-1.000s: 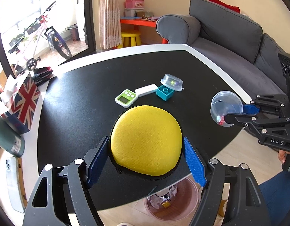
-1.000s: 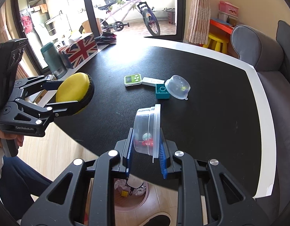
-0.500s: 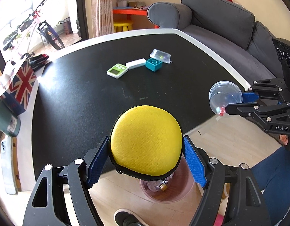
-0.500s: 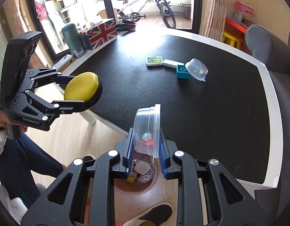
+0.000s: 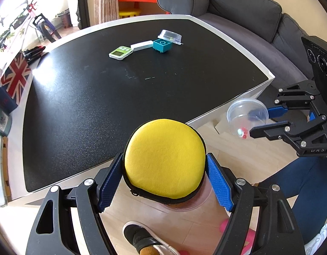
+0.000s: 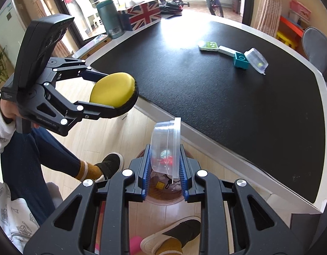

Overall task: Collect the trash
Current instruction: 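Open the right tool to drop the clear container into the bin, then open the left tool to drop the yellow case into the bin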

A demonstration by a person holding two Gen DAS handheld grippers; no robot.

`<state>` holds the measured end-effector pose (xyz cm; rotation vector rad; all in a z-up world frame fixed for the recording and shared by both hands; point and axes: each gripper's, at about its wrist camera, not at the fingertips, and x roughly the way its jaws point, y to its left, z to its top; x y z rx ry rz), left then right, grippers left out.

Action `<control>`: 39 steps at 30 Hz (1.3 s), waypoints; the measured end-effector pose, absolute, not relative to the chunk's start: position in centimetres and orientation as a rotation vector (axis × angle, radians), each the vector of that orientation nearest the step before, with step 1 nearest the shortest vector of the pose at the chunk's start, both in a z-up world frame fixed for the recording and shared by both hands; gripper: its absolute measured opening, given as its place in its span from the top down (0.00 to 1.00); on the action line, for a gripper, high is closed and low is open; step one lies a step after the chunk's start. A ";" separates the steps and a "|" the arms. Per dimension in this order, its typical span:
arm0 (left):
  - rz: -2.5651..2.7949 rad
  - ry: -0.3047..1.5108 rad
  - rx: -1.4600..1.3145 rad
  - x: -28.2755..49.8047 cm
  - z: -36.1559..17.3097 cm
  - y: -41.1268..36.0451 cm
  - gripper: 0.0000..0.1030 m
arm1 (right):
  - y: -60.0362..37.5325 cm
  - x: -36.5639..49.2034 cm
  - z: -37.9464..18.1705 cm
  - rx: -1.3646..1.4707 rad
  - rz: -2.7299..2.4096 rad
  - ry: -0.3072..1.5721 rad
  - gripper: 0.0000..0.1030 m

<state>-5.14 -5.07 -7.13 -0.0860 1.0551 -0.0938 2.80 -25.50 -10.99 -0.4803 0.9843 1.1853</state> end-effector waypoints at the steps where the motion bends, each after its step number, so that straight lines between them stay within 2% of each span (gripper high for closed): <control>1: -0.094 1.054 -0.086 -5.1 -7.1 -5.1 0.28 | -25.4 2.6 -11.0 -0.482 1.193 0.986 0.77; 3: -0.097 1.052 -0.086 -5.1 -7.0 -5.1 0.28 | -25.2 2.4 -11.0 -0.487 1.204 0.981 0.73; 4: -0.100 1.053 -0.087 -5.1 -7.0 -5.1 0.28 | -25.1 2.4 -11.0 -0.489 1.203 0.979 0.63; 5: -0.102 1.054 -0.087 -5.0 -7.0 -5.1 0.28 | -25.0 2.4 -11.1 -0.488 1.198 0.975 0.43; 6: -0.103 1.055 -0.086 -5.0 -7.0 -5.2 0.28 | -25.1 2.5 -11.0 -0.481 1.196 0.967 0.27; 9: -0.107 1.060 -0.084 -5.0 -7.1 -5.1 0.28 | -25.3 2.9 -10.8 -0.458 1.182 0.955 0.14; 18: -0.124 1.076 -0.076 -4.8 -7.4 -5.5 0.28 | -25.5 3.7 -10.9 -0.444 1.136 0.951 0.08; 34: -0.187 1.094 -0.048 -4.7 -7.6 -7.2 0.28 | -26.5 5.0 -10.6 -0.404 1.075 0.947 0.07; 37: -0.208 1.095 -0.045 -4.7 -7.7 -7.6 0.24 | -26.6 5.2 -10.5 -0.399 1.068 0.947 0.07; 38: -0.207 1.093 -0.044 -4.7 -7.7 -7.6 0.11 | -26.6 5.2 -10.5 -0.397 1.066 0.948 0.07; 39: -0.205 1.080 -0.038 -4.7 -7.7 -7.7 0.09 | -26.6 5.3 -10.5 -0.397 1.063 0.949 0.07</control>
